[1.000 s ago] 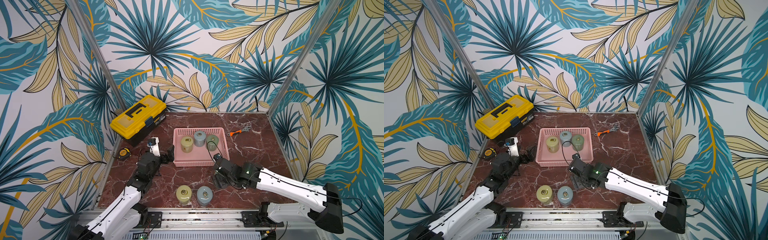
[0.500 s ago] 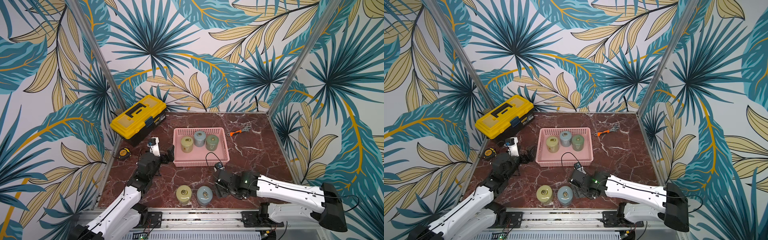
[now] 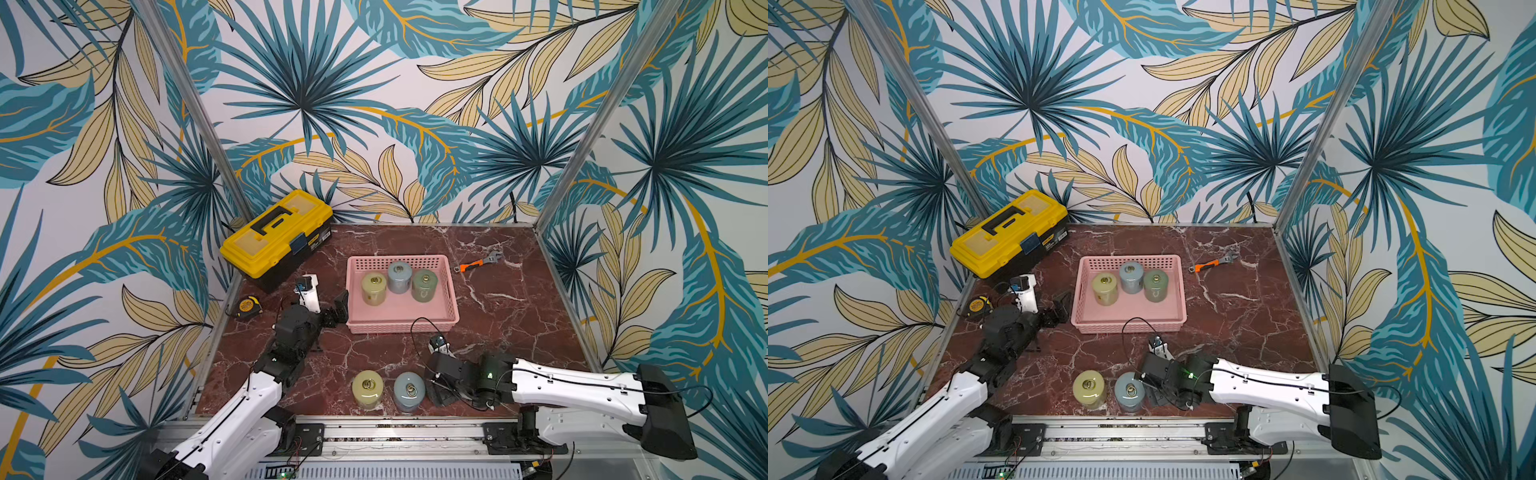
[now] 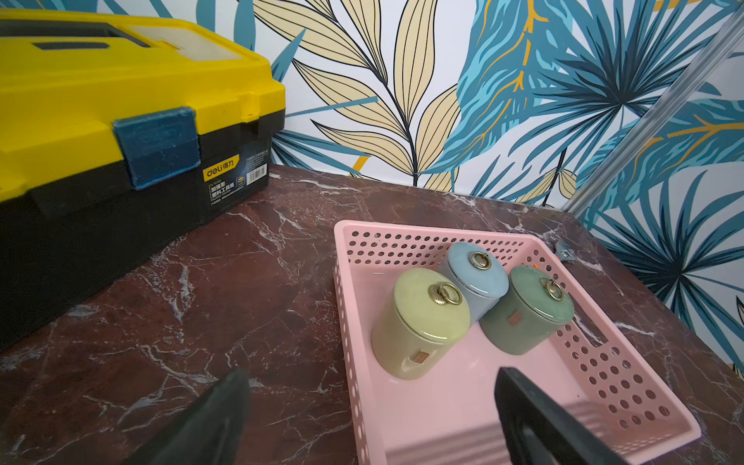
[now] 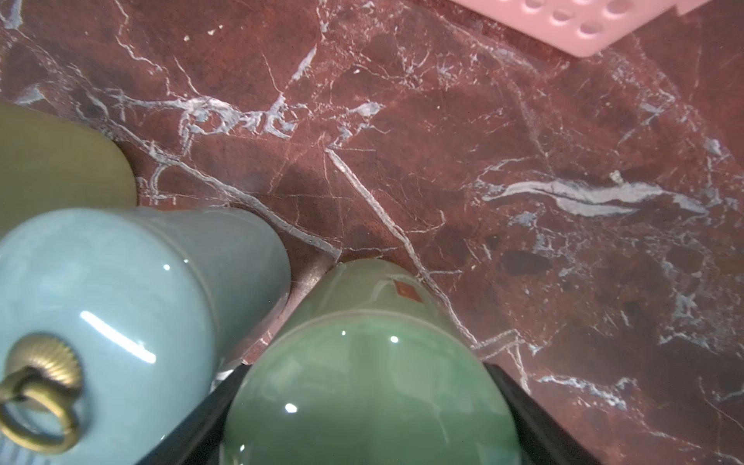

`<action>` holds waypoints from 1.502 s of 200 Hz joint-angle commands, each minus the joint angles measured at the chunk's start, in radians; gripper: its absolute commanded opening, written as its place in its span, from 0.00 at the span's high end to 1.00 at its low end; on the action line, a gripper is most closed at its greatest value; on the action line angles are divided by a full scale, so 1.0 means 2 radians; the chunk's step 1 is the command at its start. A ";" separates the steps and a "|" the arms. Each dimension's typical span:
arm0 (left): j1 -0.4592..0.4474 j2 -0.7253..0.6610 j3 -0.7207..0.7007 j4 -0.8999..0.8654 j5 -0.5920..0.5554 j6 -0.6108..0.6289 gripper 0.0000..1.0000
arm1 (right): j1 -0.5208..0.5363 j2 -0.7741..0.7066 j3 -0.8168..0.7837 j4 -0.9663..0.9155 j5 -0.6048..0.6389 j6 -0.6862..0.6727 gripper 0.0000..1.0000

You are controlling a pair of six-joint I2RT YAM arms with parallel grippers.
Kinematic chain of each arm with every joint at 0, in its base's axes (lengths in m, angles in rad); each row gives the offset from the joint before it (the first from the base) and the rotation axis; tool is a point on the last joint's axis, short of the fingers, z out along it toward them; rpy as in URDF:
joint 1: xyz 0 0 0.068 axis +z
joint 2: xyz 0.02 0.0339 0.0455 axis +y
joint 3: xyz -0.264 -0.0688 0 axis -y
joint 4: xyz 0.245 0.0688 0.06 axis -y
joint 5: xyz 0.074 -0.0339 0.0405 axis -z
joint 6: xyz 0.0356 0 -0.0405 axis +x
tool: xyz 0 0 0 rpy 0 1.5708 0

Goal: Take the tea canister out of the basket
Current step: Place the tea canister at the center of the board.

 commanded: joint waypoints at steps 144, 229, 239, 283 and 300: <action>0.002 -0.005 -0.014 0.011 -0.003 0.008 0.00 | 0.020 -0.019 -0.036 0.022 0.009 0.048 0.43; 0.002 -0.004 -0.014 0.011 -0.002 0.009 0.00 | 0.021 -0.023 -0.031 0.010 0.024 0.054 0.01; 0.002 -0.004 -0.014 0.011 -0.002 0.009 0.00 | 0.021 -0.024 -0.029 0.008 0.028 0.053 0.01; 0.002 -0.003 -0.014 0.011 -0.002 0.010 0.00 | 0.021 -0.033 -0.019 0.000 0.053 0.041 0.01; 0.002 -0.001 -0.014 0.011 -0.001 0.010 0.00 | 0.020 -0.032 -0.007 -0.003 0.065 0.031 0.01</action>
